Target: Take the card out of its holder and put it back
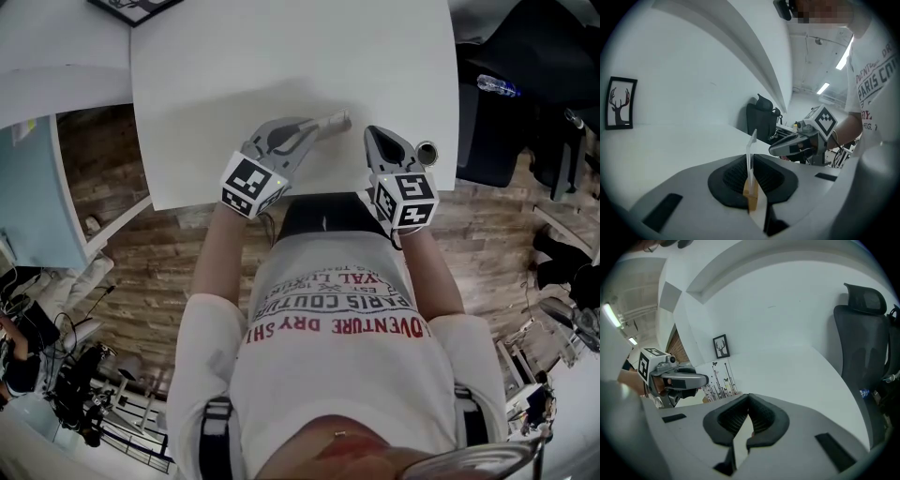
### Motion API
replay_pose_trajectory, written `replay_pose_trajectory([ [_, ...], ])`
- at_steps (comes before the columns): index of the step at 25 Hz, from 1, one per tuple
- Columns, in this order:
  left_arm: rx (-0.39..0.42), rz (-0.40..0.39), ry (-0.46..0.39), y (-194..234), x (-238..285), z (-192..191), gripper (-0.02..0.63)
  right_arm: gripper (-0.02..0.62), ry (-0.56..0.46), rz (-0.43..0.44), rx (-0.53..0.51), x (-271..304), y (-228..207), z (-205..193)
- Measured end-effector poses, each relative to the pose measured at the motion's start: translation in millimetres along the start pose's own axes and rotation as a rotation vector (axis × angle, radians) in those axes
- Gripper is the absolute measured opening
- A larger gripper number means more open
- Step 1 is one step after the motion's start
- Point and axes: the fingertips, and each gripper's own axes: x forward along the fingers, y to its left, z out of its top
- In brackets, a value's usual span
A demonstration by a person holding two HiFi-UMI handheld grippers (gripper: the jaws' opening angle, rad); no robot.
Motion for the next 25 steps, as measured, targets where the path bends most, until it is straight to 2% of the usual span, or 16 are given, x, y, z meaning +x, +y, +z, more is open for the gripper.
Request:
replay_pose_trajectory([
  [3, 0.001, 0.001, -0.007, 1, -1, -2, 0.038, 0.02, -0.002, -0.009, 0.002, 1, 0, -1],
  [12, 0.064, -0.055, 0.0, -3, -3, 0, 0.037, 0.02, -0.005, -0.019, 0.002, -1, 0, 1],
  [19, 0.121, -0.141, -0.007, -10, -8, 18, 0.037, 0.02, -0.02, -0.022, -0.005, -6, -1, 8],
  [25, 0.142, -0.149, -0.036, -16, -16, 35, 0.037, 0.02, -0.037, -0.023, -0.016, -12, 0, 16],
])
